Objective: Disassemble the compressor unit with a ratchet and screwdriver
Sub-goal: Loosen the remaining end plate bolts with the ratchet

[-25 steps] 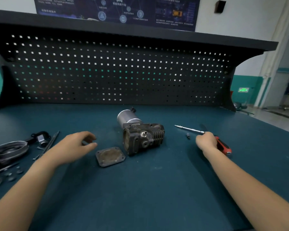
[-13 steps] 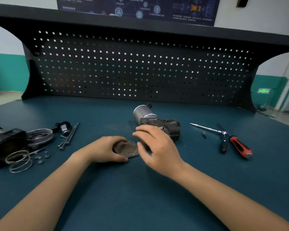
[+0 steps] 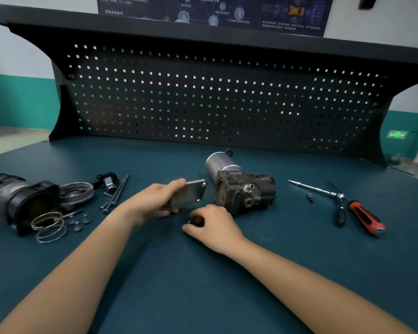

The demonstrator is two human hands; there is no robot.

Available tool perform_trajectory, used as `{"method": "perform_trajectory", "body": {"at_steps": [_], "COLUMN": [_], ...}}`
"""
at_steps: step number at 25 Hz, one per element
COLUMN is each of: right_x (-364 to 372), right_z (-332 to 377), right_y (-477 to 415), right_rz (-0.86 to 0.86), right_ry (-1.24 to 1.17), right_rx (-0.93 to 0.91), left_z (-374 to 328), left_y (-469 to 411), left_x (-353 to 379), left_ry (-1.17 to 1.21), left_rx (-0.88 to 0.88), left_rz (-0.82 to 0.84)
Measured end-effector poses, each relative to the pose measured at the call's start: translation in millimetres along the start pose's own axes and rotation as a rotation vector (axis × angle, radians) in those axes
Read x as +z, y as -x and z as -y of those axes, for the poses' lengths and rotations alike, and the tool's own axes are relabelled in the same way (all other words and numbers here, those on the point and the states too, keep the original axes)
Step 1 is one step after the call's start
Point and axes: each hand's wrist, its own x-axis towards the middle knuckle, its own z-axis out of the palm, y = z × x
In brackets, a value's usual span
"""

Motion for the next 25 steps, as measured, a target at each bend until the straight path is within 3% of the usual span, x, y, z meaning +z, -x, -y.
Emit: {"method": "perform_trajectory", "body": {"at_steps": [3, 6, 10, 14, 18, 21, 25], "right_x": [4.0, 6.5, 8.2, 7.5, 19.0, 30.8, 53.8], "right_z": [0.1, -2.1, -7.3, -3.1, 26.2, 54.2, 93.0], "right_y": [-0.4, 3.3, 6.2, 4.8, 15.0, 17.1, -6.2], "right_rz": [-0.012, -0.048, -0.074, -0.061, 0.065, 0.131, 0.177], "right_ry": [-0.026, -0.082, -0.185, -0.300, -0.366, -0.386, -0.365], "right_rx": [-0.040, -0.059, -0.075, -0.086, -0.173, -0.270, -0.267], "left_z": [-0.4, -0.2, -21.2, -1.9, 56.6, 92.7, 95.5], "left_y": [0.6, 3.3, 24.0, 93.5, 148.3, 168.3, 159.3], "left_x": [-2.5, 7.7, -19.9, -105.9, -168.3, -197.7, -206.6], "left_ry": [0.342, 0.418, 0.218, 0.412, 0.177, -0.159, -0.537], "left_rx": [-0.152, -0.157, 0.152, 0.301, 0.111, -0.093, -0.156], "left_rz": [0.057, -0.045, -0.360, -0.564, -0.686, -0.614, -0.563]}}
